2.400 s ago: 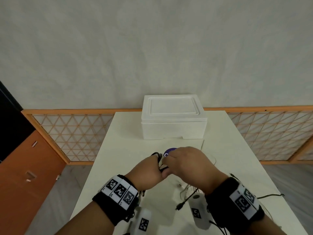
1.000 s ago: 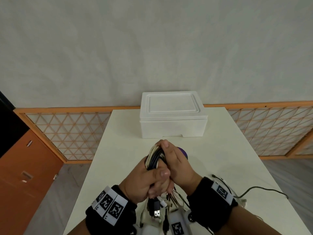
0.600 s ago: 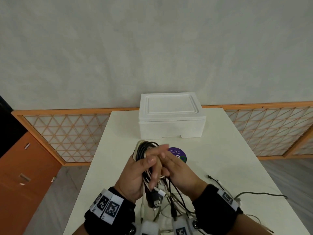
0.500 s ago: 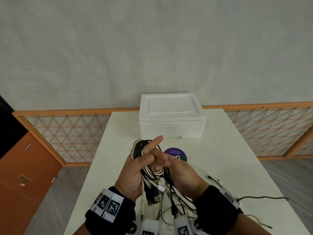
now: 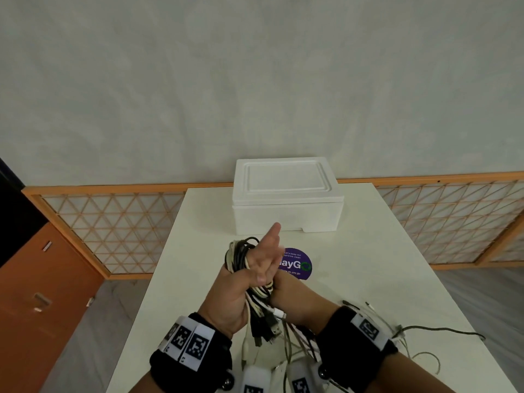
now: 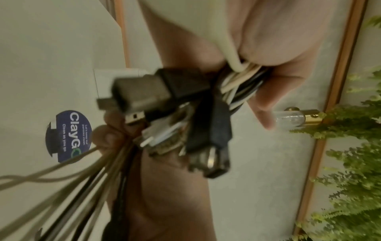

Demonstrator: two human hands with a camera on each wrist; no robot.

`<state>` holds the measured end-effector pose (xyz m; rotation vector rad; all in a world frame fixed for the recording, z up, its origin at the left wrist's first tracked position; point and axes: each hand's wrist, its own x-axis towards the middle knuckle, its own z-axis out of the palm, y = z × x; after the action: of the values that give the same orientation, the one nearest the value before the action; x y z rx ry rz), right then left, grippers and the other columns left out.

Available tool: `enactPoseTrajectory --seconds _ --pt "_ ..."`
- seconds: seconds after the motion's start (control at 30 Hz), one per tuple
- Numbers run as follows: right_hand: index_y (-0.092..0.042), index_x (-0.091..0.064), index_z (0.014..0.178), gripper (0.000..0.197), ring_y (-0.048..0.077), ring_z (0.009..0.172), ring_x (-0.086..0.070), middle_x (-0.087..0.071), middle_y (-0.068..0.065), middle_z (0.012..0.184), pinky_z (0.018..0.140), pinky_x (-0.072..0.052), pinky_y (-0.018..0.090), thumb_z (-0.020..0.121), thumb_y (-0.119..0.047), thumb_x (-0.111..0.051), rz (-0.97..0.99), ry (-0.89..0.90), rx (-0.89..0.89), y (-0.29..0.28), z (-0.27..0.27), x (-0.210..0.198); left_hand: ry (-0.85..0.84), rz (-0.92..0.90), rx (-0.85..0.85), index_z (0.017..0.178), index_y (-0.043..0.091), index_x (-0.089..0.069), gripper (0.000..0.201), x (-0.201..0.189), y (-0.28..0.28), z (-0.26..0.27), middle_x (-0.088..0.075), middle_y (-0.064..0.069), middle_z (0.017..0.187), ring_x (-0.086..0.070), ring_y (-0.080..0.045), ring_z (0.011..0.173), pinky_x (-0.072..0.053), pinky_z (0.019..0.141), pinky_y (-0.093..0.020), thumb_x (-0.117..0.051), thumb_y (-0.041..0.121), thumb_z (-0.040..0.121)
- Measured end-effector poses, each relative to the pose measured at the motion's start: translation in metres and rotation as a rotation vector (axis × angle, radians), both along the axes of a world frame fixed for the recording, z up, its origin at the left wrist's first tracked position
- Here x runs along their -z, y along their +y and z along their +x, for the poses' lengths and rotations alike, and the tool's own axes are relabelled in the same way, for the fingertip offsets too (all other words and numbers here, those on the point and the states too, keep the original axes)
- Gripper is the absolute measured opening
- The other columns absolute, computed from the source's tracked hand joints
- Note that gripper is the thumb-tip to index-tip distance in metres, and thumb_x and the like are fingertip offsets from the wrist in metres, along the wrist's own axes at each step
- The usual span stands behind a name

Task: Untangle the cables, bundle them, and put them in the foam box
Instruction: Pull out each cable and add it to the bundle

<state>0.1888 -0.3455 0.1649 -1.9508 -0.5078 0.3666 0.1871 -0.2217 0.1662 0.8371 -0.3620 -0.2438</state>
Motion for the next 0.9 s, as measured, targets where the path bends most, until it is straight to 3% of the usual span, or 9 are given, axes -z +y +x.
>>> enactPoseTrajectory --seconds 0.17,0.27,0.33,0.4,0.47,0.53,0.67,0.8,0.9 --pt "0.002 -0.035 0.139 0.051 0.022 0.125 -0.049 -0.042 0.021 0.142 0.079 -0.034 -0.001 0.09 0.006 -0.048 -0.056 0.012 0.049 0.008 0.002 0.008 -0.081 0.087 0.065 0.064 0.01 -0.072 0.02 -0.003 -0.002 -0.002 -0.049 -0.011 0.143 -0.037 -0.021 0.139 -0.028 0.116 -0.036 -0.055 0.001 0.061" --pt "0.002 -0.052 0.126 0.035 -0.012 0.077 -0.058 -0.058 0.02 0.125 0.07 -0.042 0.005 0.092 0.001 -0.045 -0.205 -0.104 -0.007 0.008 0.004 0.018 -0.014 0.139 0.002 0.08 0.009 -0.077 0.025 0.004 0.0 0.004 -0.053 -0.003 0.141 -0.039 -0.019 0.138 -0.031 0.114 -0.038 -0.059 0.007 0.062" --pt "0.005 -0.067 0.101 0.032 0.008 0.067 -0.066 -0.069 0.02 0.095 0.062 -0.05 0.02 0.088 -0.01 -0.042 -0.204 0.156 -0.17 0.011 0.004 0.024 0.037 0.225 -0.073 0.1 0.006 -0.075 0.04 0.01 0.001 0.01 -0.057 0.003 0.137 -0.044 -0.017 0.134 -0.036 0.111 -0.037 -0.063 0.009 0.062" --pt "0.009 -0.067 0.086 0.032 0.032 0.071 -0.066 -0.068 0.023 0.081 0.062 -0.047 0.027 0.088 -0.012 -0.045 -0.322 0.092 -0.155 0.002 0.009 0.041 0.087 0.307 -0.143 0.116 -0.008 -0.063 0.052 0.015 0.0 0.013 -0.061 0.003 0.132 -0.05 -0.016 0.129 -0.039 0.109 -0.032 -0.065 0.007 0.067" --pt "0.011 -0.064 0.093 0.024 0.038 0.084 -0.062 -0.064 0.027 0.09 0.07 -0.039 0.031 0.091 -0.009 -0.05 -0.411 0.01 -0.22 0.009 0.003 0.033 0.11 0.345 -0.154 0.118 -0.009 -0.06 0.051 0.015 0.001 0.012 -0.066 -0.006 0.123 -0.06 -0.019 0.119 -0.048 0.101 -0.03 -0.071 0.015 0.075" --pt "0.006 -0.06 0.106 0.023 0.029 0.105 -0.058 -0.062 0.015 0.101 0.083 -0.038 0.029 0.092 -0.01 -0.05 -0.353 -0.082 -0.15 0.007 0.008 0.033 0.122 0.425 -0.146 0.095 0.004 -0.073 0.024 0.006 0.002 0.006 -0.074 -0.016 0.094 -0.071 -0.023 0.091 -0.055 0.079 -0.027 -0.07 0.025 0.082" --pt "-0.019 -0.052 0.113 0.038 0.015 0.102 -0.057 -0.059 -0.004 0.105 0.079 -0.041 0.021 0.078 -0.026 -0.067 -0.44 0.015 0.216 -0.029 0.021 0.029 0.114 0.737 -0.202 0.06 0.008 -0.056 0.045 -0.001 0.022 0.01 -0.043 -0.004 0.043 -0.043 -0.02 0.044 -0.044 0.06 -0.03 -0.06 0.045 0.084" --pt "-0.019 -0.016 0.148 0.091 0.014 0.138 -0.025 -0.026 -0.001 0.15 0.11 -0.023 0.021 0.075 -0.018 -0.069 -0.405 -0.209 0.454 -0.056 0.019 0.0 -0.124 1.433 -0.196 0.069 0.016 -0.042 0.044 0.008 0.04 0.019 -0.047 0.004 0.06 -0.044 -0.011 0.051 -0.037 0.056 -0.028 -0.056 0.052 0.089" --pt "-0.017 -0.026 0.146 0.09 0.016 0.14 -0.022 -0.031 0.001 0.148 0.117 -0.019 0.033 0.07 -0.025 -0.072 -0.4 -0.759 0.329 -0.04 0.012 -0.02 -0.642 1.807 -0.286 0.07 0.021 -0.038 0.033 0.006 0.041 0.02 -0.043 0.004 0.069 -0.045 -0.014 0.064 -0.037 0.063 -0.028 -0.048 0.044 0.092"
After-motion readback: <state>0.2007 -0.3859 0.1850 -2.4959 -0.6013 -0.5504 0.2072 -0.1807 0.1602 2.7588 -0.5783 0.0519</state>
